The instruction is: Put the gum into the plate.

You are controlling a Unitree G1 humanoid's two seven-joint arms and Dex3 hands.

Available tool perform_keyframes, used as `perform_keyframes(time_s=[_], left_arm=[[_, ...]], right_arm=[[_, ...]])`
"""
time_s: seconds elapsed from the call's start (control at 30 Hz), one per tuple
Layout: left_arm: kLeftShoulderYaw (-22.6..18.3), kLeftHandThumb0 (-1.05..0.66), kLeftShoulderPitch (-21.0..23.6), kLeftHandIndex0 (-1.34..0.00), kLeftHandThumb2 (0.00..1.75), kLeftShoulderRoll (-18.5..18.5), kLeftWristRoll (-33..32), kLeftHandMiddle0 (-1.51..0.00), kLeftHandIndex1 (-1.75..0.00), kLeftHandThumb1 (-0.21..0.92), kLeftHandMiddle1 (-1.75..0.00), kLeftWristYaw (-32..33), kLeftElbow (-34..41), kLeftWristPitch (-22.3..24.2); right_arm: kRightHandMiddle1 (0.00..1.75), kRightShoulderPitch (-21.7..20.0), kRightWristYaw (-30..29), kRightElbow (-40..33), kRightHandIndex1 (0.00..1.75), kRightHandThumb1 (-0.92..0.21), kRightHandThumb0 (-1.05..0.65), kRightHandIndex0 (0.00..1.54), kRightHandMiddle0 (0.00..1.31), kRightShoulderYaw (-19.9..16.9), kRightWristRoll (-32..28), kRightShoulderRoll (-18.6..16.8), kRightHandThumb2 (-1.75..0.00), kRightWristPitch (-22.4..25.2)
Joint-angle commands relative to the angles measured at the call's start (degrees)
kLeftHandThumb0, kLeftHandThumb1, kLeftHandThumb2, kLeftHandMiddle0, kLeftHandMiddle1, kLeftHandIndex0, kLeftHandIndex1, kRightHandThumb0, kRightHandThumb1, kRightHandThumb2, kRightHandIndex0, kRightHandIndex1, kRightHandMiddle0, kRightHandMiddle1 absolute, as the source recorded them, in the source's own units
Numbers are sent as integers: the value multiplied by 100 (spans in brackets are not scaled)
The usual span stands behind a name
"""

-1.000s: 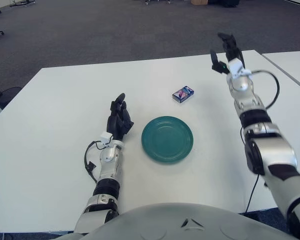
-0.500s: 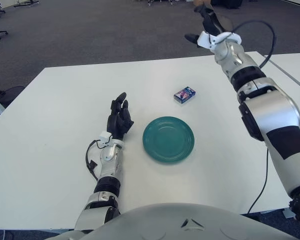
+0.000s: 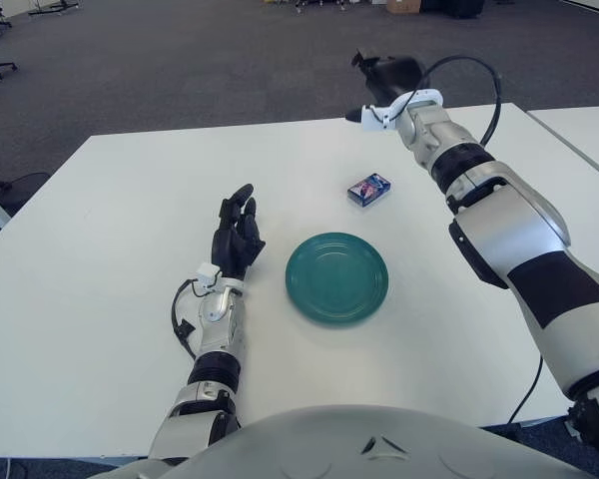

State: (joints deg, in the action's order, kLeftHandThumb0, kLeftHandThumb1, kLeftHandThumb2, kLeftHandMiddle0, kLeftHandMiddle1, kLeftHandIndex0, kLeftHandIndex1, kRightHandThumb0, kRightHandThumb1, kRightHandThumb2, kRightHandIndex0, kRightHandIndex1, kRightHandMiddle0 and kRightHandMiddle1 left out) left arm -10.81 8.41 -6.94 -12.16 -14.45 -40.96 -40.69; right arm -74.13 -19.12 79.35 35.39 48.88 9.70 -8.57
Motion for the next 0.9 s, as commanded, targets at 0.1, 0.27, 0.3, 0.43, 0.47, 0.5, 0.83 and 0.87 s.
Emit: perform_keyframes(time_s=[0.1,0.27,0.3,0.43,0.47,0.5,0.83,0.87], left_arm=[[-106,-86,-485,-22,71,-590,-297,-31,-85,92,-2,-130,-909,-167],[-95,-85,-468,-23,70,-655,-226,-32,-86,92,-2,-47,-948,-273],[-98,-85,-470,-23,70,-669,-239,-32,-86,92,-2,-52,-949,-285],[-119,-84,-520,-26,67,-747,-354,-32,-89,92,-2,-114,-891,-319],[-125,-83,-539,-27,66,-757,-377,-32,-89,92,-2,-125,-874,-322],[-130,-83,-553,-27,66,-763,-393,-32,-89,92,-2,-133,-863,-325],[-108,-82,-685,-27,63,-823,-297,-32,-90,92,-1,10,-807,-448],[-114,-82,-710,-26,63,-823,-322,-32,-90,92,-1,-7,-780,-435]], right_arm=[[68,204,0,77,2,-92,-65,46,0,418,385,-15,-51,159],[61,497,7,126,1,-92,-65,45,0,699,611,44,-55,279],[60,546,13,134,1,-92,-64,45,0,739,645,55,-56,303],[56,757,106,158,0,-92,-63,45,0,818,694,63,-58,412],[56,805,143,162,0,-92,-63,45,0,795,667,56,-58,437],[55,836,168,163,0,-92,-63,44,0,779,648,50,-57,455],[54,1075,434,173,0,-92,-62,43,0,623,511,2,-55,618],[54,1138,451,174,0,-92,-63,43,0,602,490,-12,-54,636]])
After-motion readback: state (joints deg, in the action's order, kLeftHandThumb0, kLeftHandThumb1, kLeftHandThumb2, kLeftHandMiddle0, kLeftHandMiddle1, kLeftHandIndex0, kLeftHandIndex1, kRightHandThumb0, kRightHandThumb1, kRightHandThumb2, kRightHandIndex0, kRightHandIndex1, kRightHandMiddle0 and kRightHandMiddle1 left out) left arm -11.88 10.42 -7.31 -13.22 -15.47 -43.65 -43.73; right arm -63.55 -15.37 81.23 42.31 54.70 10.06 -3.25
